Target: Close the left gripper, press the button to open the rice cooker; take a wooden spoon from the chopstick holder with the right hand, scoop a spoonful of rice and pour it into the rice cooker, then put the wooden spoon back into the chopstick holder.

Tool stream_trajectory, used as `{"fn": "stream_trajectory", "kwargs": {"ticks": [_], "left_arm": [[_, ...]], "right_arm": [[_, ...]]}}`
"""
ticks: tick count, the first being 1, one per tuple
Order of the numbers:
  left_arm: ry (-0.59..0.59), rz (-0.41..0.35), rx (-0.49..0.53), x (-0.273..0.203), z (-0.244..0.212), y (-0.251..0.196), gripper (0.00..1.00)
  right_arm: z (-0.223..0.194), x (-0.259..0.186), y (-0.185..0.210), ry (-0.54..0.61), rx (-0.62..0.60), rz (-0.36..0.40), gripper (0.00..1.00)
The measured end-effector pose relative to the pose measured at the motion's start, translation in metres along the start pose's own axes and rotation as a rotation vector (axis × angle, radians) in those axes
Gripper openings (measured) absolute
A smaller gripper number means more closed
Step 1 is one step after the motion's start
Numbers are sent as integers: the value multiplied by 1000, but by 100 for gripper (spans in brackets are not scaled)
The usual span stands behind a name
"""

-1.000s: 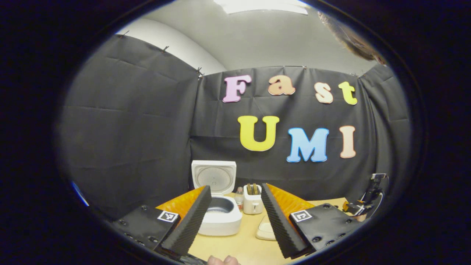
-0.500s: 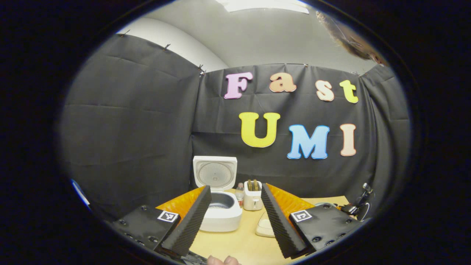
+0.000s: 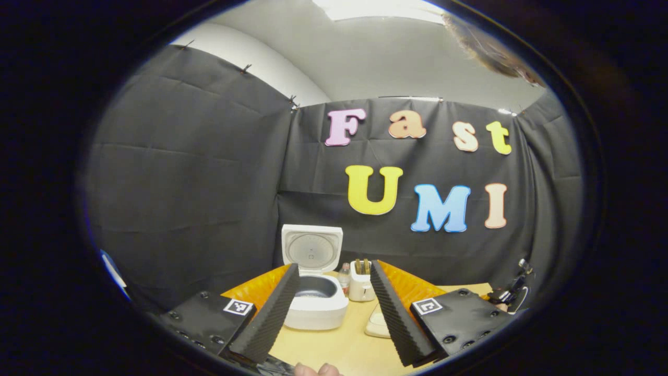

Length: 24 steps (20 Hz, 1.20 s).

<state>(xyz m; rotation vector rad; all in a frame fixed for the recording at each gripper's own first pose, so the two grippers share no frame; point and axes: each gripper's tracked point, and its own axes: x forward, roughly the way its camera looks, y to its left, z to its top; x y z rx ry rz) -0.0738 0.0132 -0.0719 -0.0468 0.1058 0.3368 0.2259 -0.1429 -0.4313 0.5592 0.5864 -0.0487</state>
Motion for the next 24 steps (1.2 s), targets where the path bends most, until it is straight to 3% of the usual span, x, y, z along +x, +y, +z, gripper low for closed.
{"fn": "stream_trajectory", "kwargs": {"ticks": [2, 6, 11, 15, 19, 24], "left_arm": [[-15, -6, -17, -4, 4, 7, 93], [-50, -22, -82, -5, 13, 29, 93], [-78, -72, -123, -8, 19, 67, 93], [-87, -89, -117, 3, 22, 94, 97], [-79, -39, -56, 22, 22, 111, 92], [-31, 28, -61, 40, 0, 111, 93]], "right_arm": [[19, -26, 38, -34, -101, 58, 14], [21, -62, 158, -50, -265, 230, 14], [-30, -44, 243, 16, -339, 268, 14], [-102, -8, 255, 123, -461, 243, 14], [-172, 33, 231, 239, -618, 192, 14], [-208, 47, 236, 275, -731, 237, 14]]}}
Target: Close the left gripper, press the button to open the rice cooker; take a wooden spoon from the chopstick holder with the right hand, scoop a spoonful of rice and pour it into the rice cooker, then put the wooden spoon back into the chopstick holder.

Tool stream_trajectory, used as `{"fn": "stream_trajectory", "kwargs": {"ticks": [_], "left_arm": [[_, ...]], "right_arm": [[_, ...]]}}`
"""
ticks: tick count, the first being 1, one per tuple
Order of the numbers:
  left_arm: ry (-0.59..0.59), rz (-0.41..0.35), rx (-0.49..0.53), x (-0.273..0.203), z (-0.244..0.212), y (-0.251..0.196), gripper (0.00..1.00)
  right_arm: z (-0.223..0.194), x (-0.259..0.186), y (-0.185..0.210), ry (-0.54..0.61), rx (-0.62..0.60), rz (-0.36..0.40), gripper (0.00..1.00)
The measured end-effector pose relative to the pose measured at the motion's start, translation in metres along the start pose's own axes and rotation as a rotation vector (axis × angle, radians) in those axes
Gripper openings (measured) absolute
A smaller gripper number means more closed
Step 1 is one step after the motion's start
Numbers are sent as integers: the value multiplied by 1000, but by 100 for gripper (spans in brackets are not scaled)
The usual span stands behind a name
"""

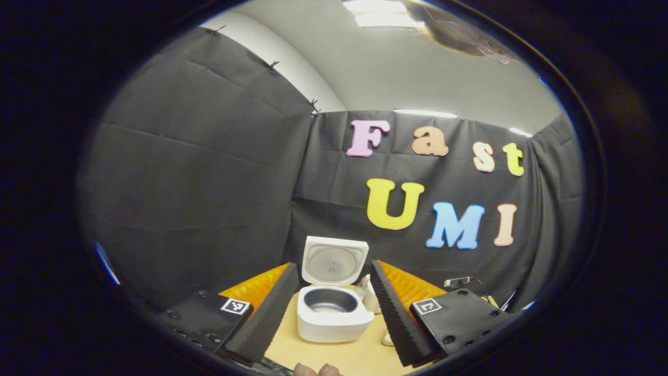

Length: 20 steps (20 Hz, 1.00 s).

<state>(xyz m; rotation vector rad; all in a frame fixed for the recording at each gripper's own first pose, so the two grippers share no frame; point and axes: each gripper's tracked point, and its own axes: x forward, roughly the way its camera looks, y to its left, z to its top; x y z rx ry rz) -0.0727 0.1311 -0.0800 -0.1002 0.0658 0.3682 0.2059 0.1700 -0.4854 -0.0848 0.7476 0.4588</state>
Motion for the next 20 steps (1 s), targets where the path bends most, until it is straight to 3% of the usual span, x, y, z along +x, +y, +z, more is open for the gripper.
{"fn": "stream_trajectory", "kwargs": {"ticks": [3, 12, 20], "left_arm": [[14, 11, 3, 3, -6, -4, 93], [-1, 63, 27, 10, 3, 2, 93], [-4, 72, 37, 7, 4, -3, 93]], "right_arm": [[-3, 5, 20, 37, 90, 58, 15], [7, 13, 31, 79, 644, 224, 14], [54, -26, 6, -37, 739, 278, 14]]}}
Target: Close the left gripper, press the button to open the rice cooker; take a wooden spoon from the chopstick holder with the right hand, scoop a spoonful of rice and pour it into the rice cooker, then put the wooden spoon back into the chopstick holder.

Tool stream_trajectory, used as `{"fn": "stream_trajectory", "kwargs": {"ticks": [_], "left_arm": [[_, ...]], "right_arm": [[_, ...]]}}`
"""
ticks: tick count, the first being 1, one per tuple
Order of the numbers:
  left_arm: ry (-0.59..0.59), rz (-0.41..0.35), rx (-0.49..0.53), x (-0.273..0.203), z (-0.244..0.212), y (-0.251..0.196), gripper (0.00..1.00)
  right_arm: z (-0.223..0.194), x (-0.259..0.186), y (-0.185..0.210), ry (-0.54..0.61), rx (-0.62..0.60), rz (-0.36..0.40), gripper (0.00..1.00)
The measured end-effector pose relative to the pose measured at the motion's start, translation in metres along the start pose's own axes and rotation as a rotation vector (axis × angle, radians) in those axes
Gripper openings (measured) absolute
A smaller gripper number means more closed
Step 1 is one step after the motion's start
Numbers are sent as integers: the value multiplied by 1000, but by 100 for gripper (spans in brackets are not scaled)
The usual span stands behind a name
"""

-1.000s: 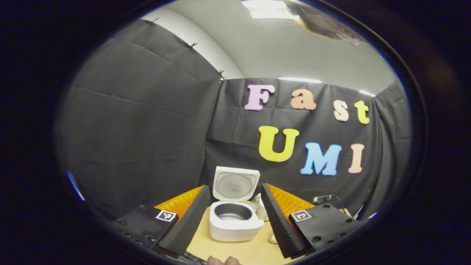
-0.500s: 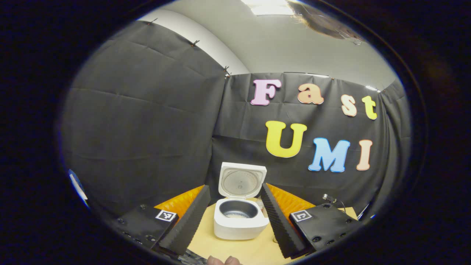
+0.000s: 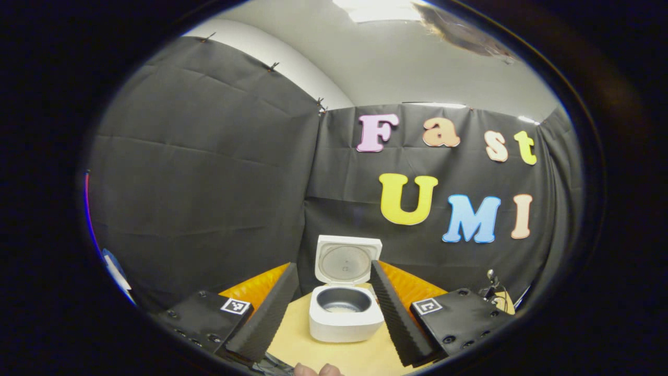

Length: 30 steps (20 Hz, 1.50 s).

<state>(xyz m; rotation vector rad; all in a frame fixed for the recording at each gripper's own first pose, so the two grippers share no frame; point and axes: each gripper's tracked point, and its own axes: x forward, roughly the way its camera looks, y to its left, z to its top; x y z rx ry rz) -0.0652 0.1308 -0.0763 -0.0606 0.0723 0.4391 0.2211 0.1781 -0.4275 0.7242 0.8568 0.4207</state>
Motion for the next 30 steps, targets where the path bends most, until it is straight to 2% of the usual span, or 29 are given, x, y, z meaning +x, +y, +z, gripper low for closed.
{"fn": "stream_trajectory", "kwargs": {"ticks": [5, 8, 11, 14, 18, 21, 29, 30], "left_arm": [[3, 2, -11, -1, 0, -1, 93], [1, 15, -1, 1, -1, 0, 93], [-1, 40, -1, -2, -3, 7, 93], [1, 68, -25, -16, -2, 26, 93], [2, 107, -36, -23, -5, 40, 93], [3, 137, -33, -26, -4, 53, 93], [16, 208, -59, -32, -11, 86, 93], [14, 209, -61, -32, -10, 88, 100]], "right_arm": [[18, -18, 61, -32, -5, 105, 15], [23, -18, 112, -36, -19, 175, 14], [19, -5, 167, -33, -9, 249, 14], [6, 27, 213, -23, -48, 266, 14], [-35, 78, 266, 2, -195, 270, 14], [-66, 109, 284, 14, -343, 243, 14], [-111, 152, 300, -8, -712, 194, 14], [-116, 154, 299, -13, -766, 194, 14]]}}
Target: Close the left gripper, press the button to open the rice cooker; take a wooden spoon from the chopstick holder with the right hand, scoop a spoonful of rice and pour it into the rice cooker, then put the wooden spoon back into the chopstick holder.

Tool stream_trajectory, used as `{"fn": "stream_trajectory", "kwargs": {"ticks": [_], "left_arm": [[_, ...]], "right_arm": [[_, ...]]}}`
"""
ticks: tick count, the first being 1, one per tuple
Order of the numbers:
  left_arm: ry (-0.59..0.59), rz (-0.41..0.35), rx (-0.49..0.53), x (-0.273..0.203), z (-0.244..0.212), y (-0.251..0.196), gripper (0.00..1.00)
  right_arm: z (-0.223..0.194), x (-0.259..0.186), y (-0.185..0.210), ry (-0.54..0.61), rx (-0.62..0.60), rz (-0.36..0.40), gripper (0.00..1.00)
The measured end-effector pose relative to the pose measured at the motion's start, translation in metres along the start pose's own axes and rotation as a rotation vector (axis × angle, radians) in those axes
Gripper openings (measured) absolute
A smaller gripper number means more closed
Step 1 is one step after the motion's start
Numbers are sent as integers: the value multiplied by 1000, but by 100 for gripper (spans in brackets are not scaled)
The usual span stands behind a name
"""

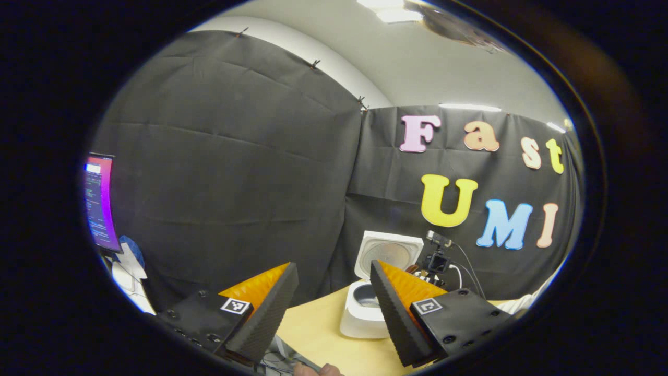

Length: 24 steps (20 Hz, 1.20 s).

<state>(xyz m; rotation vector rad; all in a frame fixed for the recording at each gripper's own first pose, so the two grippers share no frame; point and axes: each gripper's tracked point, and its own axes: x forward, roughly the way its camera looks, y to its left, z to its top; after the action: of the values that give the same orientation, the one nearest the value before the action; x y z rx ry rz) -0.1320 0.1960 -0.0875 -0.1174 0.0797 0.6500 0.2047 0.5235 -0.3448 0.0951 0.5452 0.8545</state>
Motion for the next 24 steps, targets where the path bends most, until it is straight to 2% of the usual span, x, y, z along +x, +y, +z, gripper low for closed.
{"fn": "stream_trajectory", "kwargs": {"ticks": [3, 4, 6, 9, 11, 12, 15, 17, 19, 23, 24], "left_arm": [[6, 1, 3, 4, -4, 1, 95], [8, 1, 1, 3, -5, 2, 93], [12, -1, -2, 5, -5, 0, 97], [18, -7, -3, 4, -5, -2, 97], [18, -10, -1, 3, -4, -1, 93], [18, -13, 1, 3, -5, -1, 97], [11, -23, 9, 1, -4, -2, 97], [0, -30, 8, -3, 2, -2, 93], [-10, -43, 7, -9, 7, -2, 93], [-25, -99, -5, -21, 14, 1, 100], [-29, -118, -7, -24, 16, 0, 94]], "right_arm": [[-9, 6, 7, 0, -169, 5, 14], [-5, 7, 12, -35, -222, 3, 14], [-2, 4, 16, -65, -340, -3, 13], [1, -7, 26, -102, -516, 8, 14], [-2, -9, 35, -125, -636, 5, 13], [-4, -13, 38, -126, -679, 0, 14], [-8, -22, 35, -133, -759, -33, 14], [-5, -34, 36, -137, -717, -30, 14], [2, -50, 32, -124, -575, -11, 14], [32, -92, 7, -142, -375, -46, 14], [39, -106, -2, -145, -310, -53, 14]]}}
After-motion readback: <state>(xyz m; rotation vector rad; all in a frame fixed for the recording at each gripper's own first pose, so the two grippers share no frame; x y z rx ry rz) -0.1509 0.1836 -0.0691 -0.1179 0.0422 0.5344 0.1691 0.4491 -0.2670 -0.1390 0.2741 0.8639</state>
